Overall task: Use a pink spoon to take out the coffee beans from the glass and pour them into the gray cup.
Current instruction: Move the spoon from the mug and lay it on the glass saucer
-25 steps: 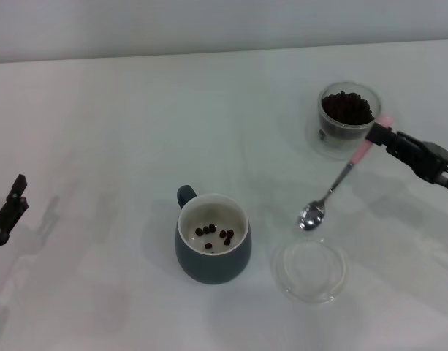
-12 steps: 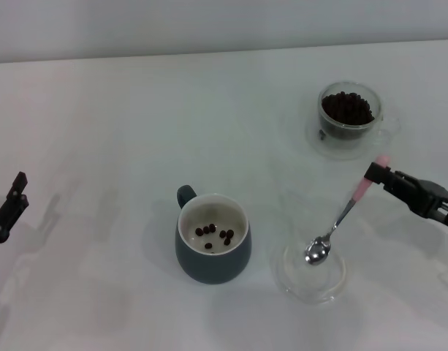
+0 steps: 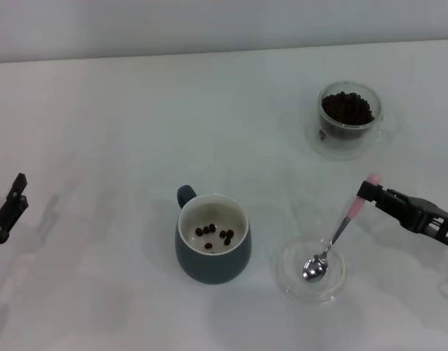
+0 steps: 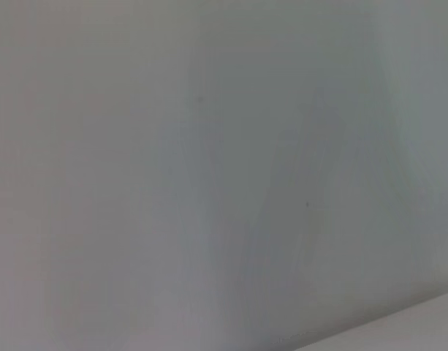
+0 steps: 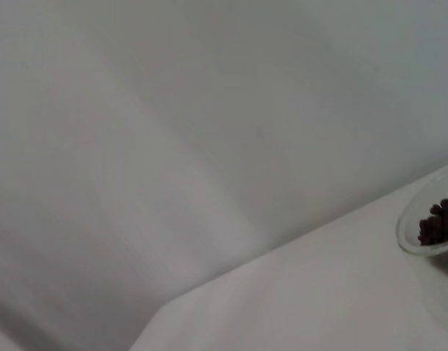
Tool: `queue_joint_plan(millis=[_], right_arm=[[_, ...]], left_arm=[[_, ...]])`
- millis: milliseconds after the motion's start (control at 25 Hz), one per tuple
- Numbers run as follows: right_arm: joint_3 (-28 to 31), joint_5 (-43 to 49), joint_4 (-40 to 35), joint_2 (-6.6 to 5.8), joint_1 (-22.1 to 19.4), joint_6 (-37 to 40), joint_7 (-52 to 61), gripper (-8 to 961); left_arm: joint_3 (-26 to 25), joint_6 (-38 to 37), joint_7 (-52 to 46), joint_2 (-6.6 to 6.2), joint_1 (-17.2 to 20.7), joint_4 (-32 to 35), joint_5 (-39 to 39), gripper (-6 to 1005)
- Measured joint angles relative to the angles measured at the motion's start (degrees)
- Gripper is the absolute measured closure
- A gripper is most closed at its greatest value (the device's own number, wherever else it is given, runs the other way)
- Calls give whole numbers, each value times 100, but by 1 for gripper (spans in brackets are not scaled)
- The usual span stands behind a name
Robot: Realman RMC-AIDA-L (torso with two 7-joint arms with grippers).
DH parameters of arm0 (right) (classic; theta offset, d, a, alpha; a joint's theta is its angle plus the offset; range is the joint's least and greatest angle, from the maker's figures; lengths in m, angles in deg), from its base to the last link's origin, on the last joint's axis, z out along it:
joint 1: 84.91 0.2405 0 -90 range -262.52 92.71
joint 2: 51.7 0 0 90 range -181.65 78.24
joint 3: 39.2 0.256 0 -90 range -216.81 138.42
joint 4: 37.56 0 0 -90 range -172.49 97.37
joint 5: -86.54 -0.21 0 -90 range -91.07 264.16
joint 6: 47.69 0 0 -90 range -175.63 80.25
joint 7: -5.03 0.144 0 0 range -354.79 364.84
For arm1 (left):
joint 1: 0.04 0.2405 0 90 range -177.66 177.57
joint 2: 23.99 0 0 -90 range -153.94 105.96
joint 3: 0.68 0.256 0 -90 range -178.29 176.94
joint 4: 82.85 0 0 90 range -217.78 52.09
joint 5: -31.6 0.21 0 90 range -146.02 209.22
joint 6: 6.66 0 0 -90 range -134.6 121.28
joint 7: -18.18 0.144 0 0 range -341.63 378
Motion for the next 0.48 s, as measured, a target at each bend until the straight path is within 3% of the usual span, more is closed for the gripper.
queue_joint_plan(millis=[480], right_arm=[[4, 71, 291, 6, 38, 42, 134, 803]], left_arm=[[0, 2, 0, 0, 0, 0, -14, 237]])
